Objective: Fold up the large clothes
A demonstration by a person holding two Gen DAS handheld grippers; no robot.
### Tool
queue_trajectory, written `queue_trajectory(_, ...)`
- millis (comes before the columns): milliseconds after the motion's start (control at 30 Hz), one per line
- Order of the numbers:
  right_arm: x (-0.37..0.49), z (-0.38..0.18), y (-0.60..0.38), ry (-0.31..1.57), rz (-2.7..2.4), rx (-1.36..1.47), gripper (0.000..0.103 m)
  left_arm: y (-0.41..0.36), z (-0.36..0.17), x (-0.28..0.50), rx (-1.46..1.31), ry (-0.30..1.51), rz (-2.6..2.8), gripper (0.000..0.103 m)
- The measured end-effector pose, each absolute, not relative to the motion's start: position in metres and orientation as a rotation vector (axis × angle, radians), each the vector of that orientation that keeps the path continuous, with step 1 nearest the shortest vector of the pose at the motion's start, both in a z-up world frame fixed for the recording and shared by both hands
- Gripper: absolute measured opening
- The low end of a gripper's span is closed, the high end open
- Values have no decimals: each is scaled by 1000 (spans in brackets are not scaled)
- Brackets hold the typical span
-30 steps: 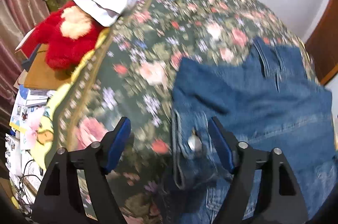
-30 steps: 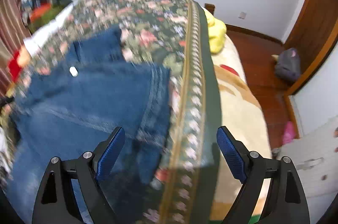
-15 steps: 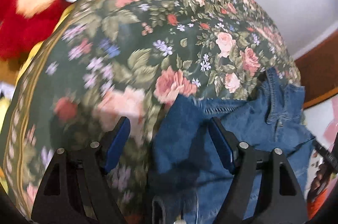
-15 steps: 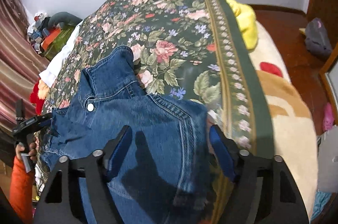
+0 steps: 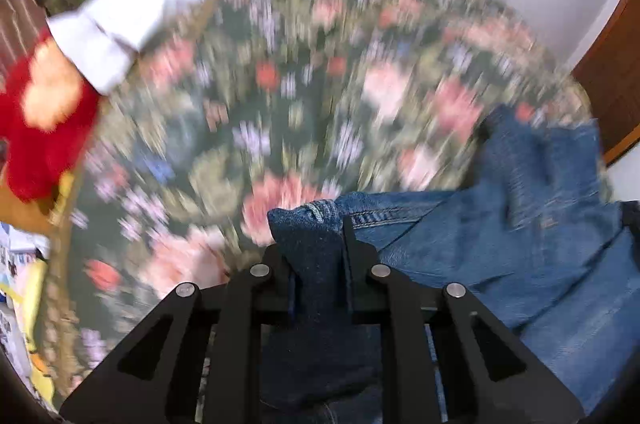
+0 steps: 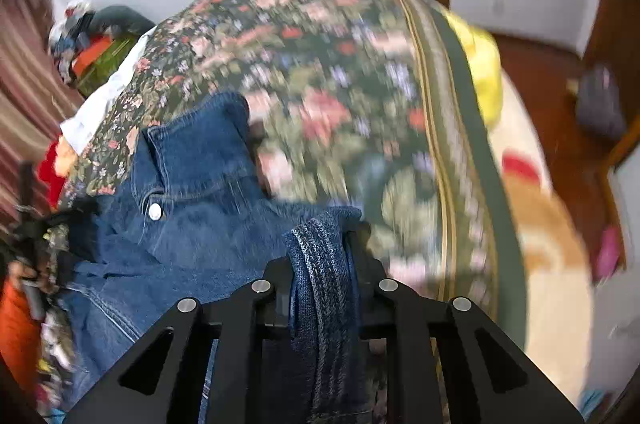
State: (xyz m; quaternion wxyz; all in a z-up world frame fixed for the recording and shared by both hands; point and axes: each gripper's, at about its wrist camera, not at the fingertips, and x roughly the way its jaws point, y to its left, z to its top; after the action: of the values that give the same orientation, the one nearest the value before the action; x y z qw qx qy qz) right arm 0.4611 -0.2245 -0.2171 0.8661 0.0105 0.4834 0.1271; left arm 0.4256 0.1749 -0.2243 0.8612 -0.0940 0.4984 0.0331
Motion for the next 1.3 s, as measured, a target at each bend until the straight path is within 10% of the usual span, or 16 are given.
queue_trajectory(267, 520, -196, -175, 929, 261, -65, 14, 215, -158, 427, -260, 894, 169, 14)
queue_trajectory(533, 568, -237, -130, 968, 192, -218, 16, 263, -234, 457, -276, 1055, 298, 17)
queue_trajectory(600, 571, -254, -129, 983, 143, -289, 26, 270, -254, 460, -282, 1084, 316, 18)
queue_trajectory(667, 567, -262, -133, 930, 71, -353, 72, 272, -263, 462, -277, 1093, 313, 21)
queue_trajectory(733, 567, -265, -141, 886, 19, -391, 92, 270, -266, 463, -258, 1096, 311, 22)
queue_trajectory(1167, 514, -170, -167, 872, 192, -203, 92, 232, -188, 424, -67, 1031, 260, 34)
queue_trajectory(1300, 474, -117, -170, 818, 244, -154, 92, 210, -134, 389, -24, 917, 221, 55)
